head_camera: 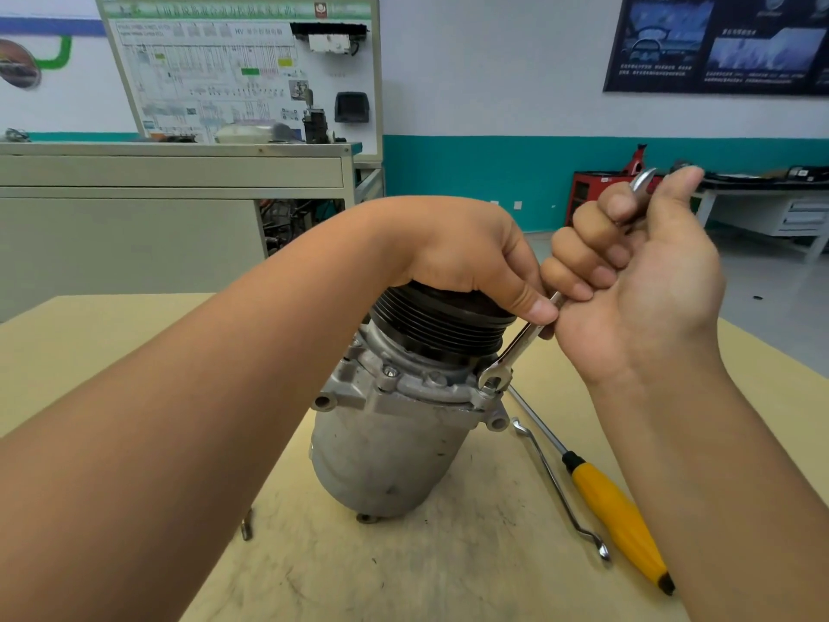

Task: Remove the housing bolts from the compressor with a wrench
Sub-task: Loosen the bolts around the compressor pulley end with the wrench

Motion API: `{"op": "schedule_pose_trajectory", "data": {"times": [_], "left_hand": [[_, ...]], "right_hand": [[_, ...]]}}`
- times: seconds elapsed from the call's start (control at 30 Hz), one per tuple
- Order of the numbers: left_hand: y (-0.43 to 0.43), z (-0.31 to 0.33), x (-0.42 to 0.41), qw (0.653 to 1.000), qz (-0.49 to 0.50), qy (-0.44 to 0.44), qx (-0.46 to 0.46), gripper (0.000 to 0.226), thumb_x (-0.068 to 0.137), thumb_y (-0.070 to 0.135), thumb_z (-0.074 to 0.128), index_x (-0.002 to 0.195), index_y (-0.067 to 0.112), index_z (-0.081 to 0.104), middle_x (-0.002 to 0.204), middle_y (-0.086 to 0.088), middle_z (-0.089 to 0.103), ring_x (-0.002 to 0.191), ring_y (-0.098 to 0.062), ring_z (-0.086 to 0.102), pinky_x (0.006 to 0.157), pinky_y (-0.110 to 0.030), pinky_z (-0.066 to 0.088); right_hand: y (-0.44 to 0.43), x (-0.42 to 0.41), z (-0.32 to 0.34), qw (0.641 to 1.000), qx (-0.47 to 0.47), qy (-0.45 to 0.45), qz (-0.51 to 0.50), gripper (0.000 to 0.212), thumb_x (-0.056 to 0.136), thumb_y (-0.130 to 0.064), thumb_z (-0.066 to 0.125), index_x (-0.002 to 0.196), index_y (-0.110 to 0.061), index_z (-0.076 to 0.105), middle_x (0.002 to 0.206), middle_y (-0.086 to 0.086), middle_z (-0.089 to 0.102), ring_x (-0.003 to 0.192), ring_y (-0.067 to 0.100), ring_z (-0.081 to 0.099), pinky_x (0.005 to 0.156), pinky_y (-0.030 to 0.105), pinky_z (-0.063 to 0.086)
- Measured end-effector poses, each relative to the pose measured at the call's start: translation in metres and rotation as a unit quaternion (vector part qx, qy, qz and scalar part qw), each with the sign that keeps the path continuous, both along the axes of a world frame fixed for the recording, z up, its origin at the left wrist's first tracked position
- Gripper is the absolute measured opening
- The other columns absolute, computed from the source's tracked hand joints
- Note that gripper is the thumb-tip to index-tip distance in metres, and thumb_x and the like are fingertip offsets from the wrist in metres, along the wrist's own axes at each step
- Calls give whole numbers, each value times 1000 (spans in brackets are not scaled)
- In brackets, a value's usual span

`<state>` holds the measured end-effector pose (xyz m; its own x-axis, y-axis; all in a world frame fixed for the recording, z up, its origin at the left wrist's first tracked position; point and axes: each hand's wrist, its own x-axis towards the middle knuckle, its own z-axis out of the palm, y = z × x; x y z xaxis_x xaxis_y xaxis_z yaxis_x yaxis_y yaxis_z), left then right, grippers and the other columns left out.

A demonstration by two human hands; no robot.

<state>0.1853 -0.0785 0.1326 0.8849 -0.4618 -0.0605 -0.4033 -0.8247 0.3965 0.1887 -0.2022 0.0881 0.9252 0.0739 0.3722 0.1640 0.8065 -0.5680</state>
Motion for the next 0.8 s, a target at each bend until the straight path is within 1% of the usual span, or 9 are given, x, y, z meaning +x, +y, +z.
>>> {"op": "schedule_pose_trajectory", "data": {"times": [0.07, 0.17, 0.27, 0.37, 0.43, 0.5, 0.53, 0.67, 0.8], "left_hand": [[0, 0, 0, 1000, 6, -4, -7, 30, 48, 58, 63, 66, 37, 74, 69, 9, 68, 75, -8, 60, 96, -40, 48], [0, 1, 0, 1000, 26, -13, -6, 51, 51, 58, 64, 84, 22, 77, 80, -2, 72, 83, -19, 64, 95, -40, 48], [2, 1, 2, 999, 43, -16, 2, 32, 64, 53, 72, 80, 26, 77, 68, 9, 67, 74, -10, 60, 83, -31, 47], [0, 0, 5, 998, 52, -24, 12, 21, 69, 53, 72, 69, 32, 75, 56, 16, 58, 65, 1, 52, 73, -25, 41], [-1, -1, 4, 999, 46, -20, 0, 32, 61, 60, 69, 73, 31, 76, 61, 12, 61, 68, -5, 56, 77, -27, 44], [-1, 0, 0, 999, 35, -12, -25, 53, 53, 65, 62, 84, 25, 77, 84, -7, 70, 87, -25, 62, 93, -37, 48], [-1, 0, -2, 999, 27, -6, -36, 55, 53, 66, 61, 85, 25, 77, 94, -12, 69, 96, -29, 61, 99, -41, 46], [1, 0, 1, 1000, 19, -8, -21, 15, 76, 51, 67, 74, 39, 75, 87, 12, 71, 96, -8, 61, 100, -29, 41], [1, -1, 3, 1000, 21, -5, -8, 13, 82, 45, 66, 79, 36, 75, 88, 15, 70, 95, -4, 59, 98, -25, 40]], "right_hand": [[0, 5, 1, 1000, -11, 1, 21, 55, 100, -51, 22, 61, -15, 37, 44, -6, 21, 36, 6, 14, 34, 16, 13], [-2, 14, 1, 997, -13, 6, 81, 59, 99, -51, 25, 53, -16, 39, 42, -6, 21, 35, 6, 15, 34, 17, 12], [-6, 22, 1, 985, -34, 11, 169, 63, 99, -49, 25, 46, -18, 41, 39, -6, 22, 38, 6, 8, 34, 18, 9], [-9, 24, 2, 980, -48, 8, 194, 59, 99, -48, 24, 52, -18, 43, 40, -6, 18, 41, 6, 5, 34, 17, 8], [-10, 22, 5, 981, -47, -21, 186, 56, 99, -49, 22, 57, -17, 43, 42, -7, 15, 39, 7, 6, 32, 17, 10], [-13, 21, 10, 982, -28, -54, 179, 58, 99, -50, 20, 56, -18, 43, 38, -7, 21, 36, 7, 9, 29, 18, 14], [-14, 21, 12, 982, -19, -65, 174, 60, 100, -50, 19, 55, -18, 44, 37, -7, 23, 35, 6, 10, 29, 18, 15], [-9, 17, 7, 991, -22, -45, 120, 58, 100, -50, 19, 57, -18, 40, 40, -8, 21, 33, 5, 14, 30, 17, 15], [-5, 16, 2, 996, -25, -17, 79, 53, 99, -52, 20, 63, -17, 37, 41, -8, 21, 33, 4, 17, 30, 18, 16]]}}
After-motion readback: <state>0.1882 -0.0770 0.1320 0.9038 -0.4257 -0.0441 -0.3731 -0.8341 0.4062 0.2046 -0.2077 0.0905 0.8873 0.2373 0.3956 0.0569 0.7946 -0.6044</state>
